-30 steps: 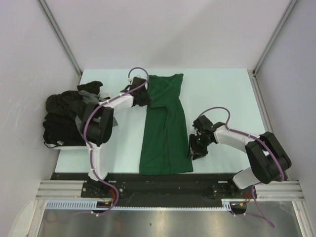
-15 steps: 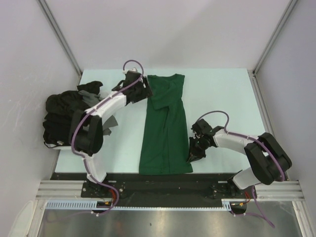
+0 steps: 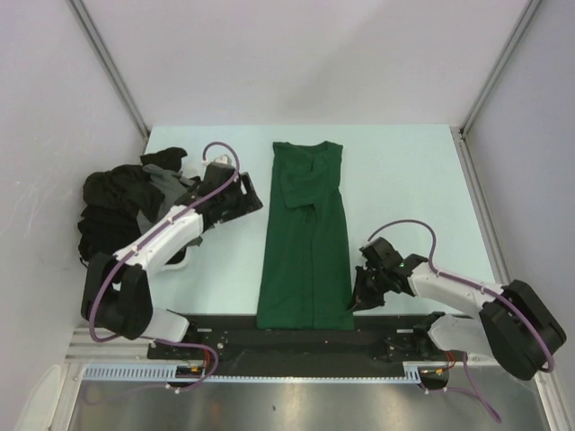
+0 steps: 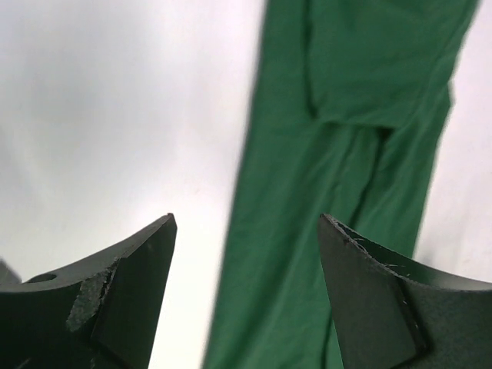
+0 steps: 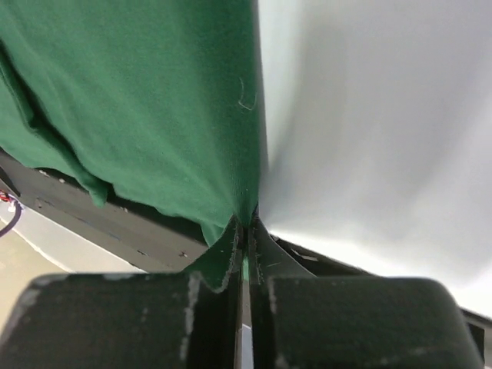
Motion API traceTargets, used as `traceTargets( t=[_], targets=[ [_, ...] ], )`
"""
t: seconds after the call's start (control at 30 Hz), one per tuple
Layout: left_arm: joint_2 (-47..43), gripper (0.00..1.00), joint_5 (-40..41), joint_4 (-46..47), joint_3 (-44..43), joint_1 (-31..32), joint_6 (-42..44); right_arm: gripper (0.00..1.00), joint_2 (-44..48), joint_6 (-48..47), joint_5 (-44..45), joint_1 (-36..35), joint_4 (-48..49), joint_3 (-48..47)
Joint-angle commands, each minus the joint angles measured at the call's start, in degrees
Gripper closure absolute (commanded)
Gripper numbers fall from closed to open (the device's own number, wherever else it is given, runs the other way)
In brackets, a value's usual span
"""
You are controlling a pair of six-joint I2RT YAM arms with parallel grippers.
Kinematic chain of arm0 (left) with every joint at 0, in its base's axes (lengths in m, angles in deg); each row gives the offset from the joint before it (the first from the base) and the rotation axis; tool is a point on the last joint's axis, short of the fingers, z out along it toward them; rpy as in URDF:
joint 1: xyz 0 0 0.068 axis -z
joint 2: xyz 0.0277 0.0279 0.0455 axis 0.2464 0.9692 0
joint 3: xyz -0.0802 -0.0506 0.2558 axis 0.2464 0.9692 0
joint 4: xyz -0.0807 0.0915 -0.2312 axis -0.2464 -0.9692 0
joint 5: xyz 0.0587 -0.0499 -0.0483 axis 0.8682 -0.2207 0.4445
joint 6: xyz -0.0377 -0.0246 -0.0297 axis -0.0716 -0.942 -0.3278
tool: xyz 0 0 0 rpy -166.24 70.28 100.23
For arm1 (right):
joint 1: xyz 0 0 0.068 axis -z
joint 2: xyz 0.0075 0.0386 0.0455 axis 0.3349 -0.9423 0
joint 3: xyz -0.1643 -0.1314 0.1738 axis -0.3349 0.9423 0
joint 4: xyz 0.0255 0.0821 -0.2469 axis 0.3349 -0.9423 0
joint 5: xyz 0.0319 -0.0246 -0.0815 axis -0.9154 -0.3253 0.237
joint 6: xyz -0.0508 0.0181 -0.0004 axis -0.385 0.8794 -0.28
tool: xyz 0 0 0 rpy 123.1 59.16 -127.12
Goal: Fold and stack the t-shirts
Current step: Grab the bottom of the folded rectangular tshirt with both arms
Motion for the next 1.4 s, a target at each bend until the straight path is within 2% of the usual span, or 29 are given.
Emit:
traceTargets(
  t=[0.0, 0.1, 0.13, 0.17, 0.2, 0.3, 0.33, 0.37, 0.4, 0.47, 0.5, 0.57, 0.7, 0.73, 0.83, 1.03, 1.23, 1.37],
  targets=[
    [-5.61, 0.21, -1.64, -1.68, 5.27, 0.01, -0.73, 0.94, 3.73, 1.86, 1.16, -0.60, -7.77, 2.93],
    [-8.34, 0.21, -3.14, -1.86, 7.12, 0.10, -0.74, 0.40, 5.49, -0.93, 0.28, -0.52, -10.56, -1.96],
    [-9.04, 0.20, -3.49, -2.12, 7.04, 0.10, -0.56, 0.31, 5.49, -2.34, 0.97, -0.43, -12.50, -4.43],
    [-9.22, 0.20, -3.41, -2.12, 6.52, 0.10, 0.14, 0.09, 4.88, -3.75, 3.68, 0.62, -14.69, -7.85],
    [-9.23, 0.20, -3.41, -2.12, 5.99, 0.10, 0.67, 0.01, 4.27, -6.02, 4.40, 1.93, -18.72, -14.41],
    [-7.13, 0.20, -3.05, -0.63, 1.52, -0.07, 2.95, 0.00, 0.14, -14.55, 5.29, 9.74, -22.79, -25.51],
    [-5.55, 0.20, -3.05, 0.33, -0.15, 0.01, 3.48, 0.00, -1.35, -17.79, 4.68, 12.03, -22.71, -32.68],
    [-2.40, 0.20, -3.14, 0.51, -4.17, -0.07, 4.09, 0.00, -2.84, -19.22, 4.15, 14.84, -22.45, -35.71],
    [-0.11, 0.20, -3.23, 0.60, -6.47, -0.07, 4.27, 0.00, -6.60, -20.27, 3.45, 19.48, -20.01, -39.05],
    [3.76, 0.21, -4.62, 2.18, -12.78, -0.34, 4.71, 0.00, -11.18, -22.38, 0.64, 24.33, -17.45, -49.06],
    [8.31, 0.22, -4.98, 2.62, -15.09, -0.51, 4.80, 0.00, -16.86, -22.48, 0.11, 27.75, -15.18, -52.41],
    [12.72, 0.23, -5.34, 3.85, -21.66, -0.60, 5.24, 0.00, -22.69, -23.44, -1.21, 29.71, -12.97, -62.57],
    [22.75, 0.26, -4.81, 4.64, -31.53, -1.48, 5.86, 0.00, -35.62, -26.25, -0.78, 30.68, -10.41, -75.62],
    [26.51, 0.27, -4.81, 4.90, -33.11, -1.65, 6.03, 0.00, -40.43, -26.43, -0.78, 30.68, -10.41, -77.38],
    [32.93, 0.30, -5.16, 5.52, -38.83, -2.88, 5.95, 0.00, -47.04, -25.91, -1.74, 30.68, -7.69, -80.21],
    [41.30, 0.43, -10.68, 11.67, -44.54, -4.82, 2.18, 0.00, -54.09, -19.34, -5.60, 30.51, 4.87, -78.28],
    [49.57, 0.45, -13.78, 14.13, -50.51, -5.26, -0.21, 0.00, -60.33, -14.67, -7.89, 29.28, 15.41, -78.81],
    [53.78, 0.44, -13.78, 12.21, -53.95, -5.87, -0.30, 0.00, -62.97, -12.99, -8.69, 28.32, 18.07, -79.25]
  ],
)
